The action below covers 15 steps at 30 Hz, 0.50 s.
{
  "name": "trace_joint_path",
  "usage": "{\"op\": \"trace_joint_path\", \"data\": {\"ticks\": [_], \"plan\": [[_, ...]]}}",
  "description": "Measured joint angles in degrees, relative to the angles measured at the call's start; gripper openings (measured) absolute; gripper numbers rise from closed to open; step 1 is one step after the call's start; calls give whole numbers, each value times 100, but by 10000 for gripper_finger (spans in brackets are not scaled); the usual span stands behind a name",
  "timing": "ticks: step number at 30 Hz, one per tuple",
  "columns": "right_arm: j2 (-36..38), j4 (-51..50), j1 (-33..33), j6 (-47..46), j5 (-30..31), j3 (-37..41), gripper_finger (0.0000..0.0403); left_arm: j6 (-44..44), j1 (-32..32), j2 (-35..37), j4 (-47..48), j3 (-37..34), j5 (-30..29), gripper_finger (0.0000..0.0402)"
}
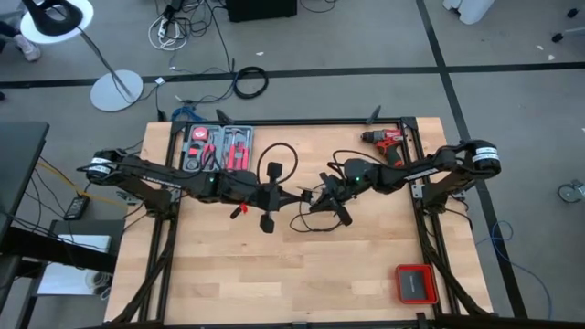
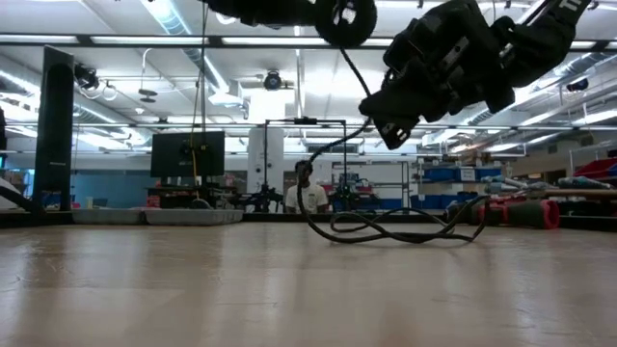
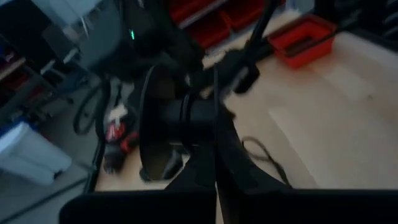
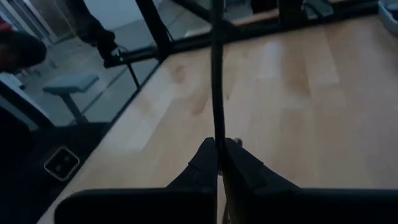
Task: Coil cords
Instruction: Coil the black wire on the black spool
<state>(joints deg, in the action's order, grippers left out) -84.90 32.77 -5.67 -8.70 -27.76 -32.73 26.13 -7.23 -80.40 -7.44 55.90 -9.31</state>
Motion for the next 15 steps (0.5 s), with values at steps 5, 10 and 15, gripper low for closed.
{"op": "trace_joint_path", "data": {"ticks": [5, 10, 15], "plan": [[401, -661, -47, 201, 77, 15, 5, -233, -47, 12, 584, 5, -290, 0], [757, -1223, -44, 346, 552, -56, 5, -671, -29, 13, 810, 10, -293, 0], [999, -2192, -32, 599, 565, -600, 15, -1028, 54, 13, 1025, 11, -204, 0]]}}
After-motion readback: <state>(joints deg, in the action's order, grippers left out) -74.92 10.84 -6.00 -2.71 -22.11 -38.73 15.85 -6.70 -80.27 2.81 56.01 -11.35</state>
